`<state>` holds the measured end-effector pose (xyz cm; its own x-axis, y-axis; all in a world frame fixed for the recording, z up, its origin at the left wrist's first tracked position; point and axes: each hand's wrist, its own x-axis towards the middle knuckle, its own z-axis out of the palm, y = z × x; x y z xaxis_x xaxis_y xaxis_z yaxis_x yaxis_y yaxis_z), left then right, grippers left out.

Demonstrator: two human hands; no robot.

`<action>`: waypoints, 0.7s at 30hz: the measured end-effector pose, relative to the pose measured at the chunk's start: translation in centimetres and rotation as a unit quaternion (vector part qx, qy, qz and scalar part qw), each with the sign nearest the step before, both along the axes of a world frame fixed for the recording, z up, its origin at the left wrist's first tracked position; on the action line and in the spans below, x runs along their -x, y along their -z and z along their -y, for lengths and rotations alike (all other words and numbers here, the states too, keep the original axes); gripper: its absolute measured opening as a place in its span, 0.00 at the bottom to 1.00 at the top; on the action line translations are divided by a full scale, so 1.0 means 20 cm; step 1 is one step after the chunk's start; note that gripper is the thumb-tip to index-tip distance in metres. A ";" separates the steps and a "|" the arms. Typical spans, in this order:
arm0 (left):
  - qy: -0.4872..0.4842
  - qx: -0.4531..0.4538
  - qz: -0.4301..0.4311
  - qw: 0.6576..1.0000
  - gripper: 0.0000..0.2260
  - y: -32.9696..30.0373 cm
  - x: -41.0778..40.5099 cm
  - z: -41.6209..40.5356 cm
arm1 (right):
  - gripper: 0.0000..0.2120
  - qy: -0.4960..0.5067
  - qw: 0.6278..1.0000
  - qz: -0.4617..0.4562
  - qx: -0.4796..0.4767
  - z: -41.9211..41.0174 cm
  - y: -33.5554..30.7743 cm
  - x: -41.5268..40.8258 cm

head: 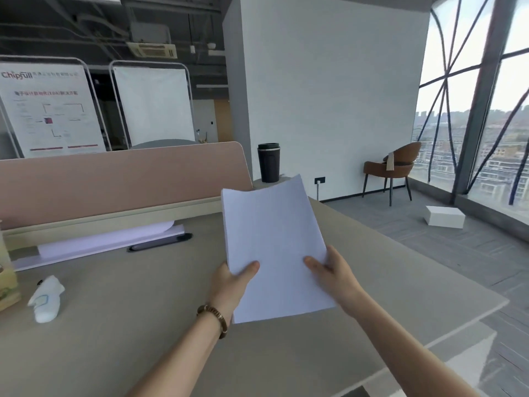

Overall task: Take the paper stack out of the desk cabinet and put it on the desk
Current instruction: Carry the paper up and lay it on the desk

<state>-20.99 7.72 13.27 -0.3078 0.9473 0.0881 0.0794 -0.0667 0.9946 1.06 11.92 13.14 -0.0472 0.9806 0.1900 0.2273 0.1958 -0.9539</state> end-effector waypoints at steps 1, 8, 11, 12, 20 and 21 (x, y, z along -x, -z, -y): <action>-0.003 0.004 0.003 1.000 0.11 0.02 -0.04 -0.05 | 0.18 -0.005 1.000 0.005 0.010 -0.06 0.01 -0.05; -0.044 0.036 -0.044 0.997 0.17 0.13 -0.32 -0.37 | 0.15 0.021 0.996 0.061 0.063 -0.42 0.06 -0.30; -0.048 0.062 -0.057 0.995 0.15 0.13 -0.42 -0.48 | 0.13 0.029 0.992 0.086 0.090 -0.55 0.07 -0.38; -0.050 0.068 -0.073 0.994 0.14 0.13 -0.44 -0.52 | 0.13 0.030 0.991 0.093 0.094 -0.59 0.08 -0.40; -0.055 0.109 -0.120 0.985 0.16 0.12 -0.61 -0.80 | 0.08 0.030 0.978 0.181 0.102 -0.91 0.11 -0.57; -0.057 0.110 -0.130 0.984 0.14 0.12 -0.63 -0.83 | 0.10 0.029 0.976 0.189 0.101 -0.95 0.11 -0.58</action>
<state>-8.47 24.34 10.83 -0.4067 0.9132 -0.0261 0.3271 0.1723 0.9292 12.74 30.91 10.91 -0.0197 0.9994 -0.0277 0.5755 -0.0113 -0.8177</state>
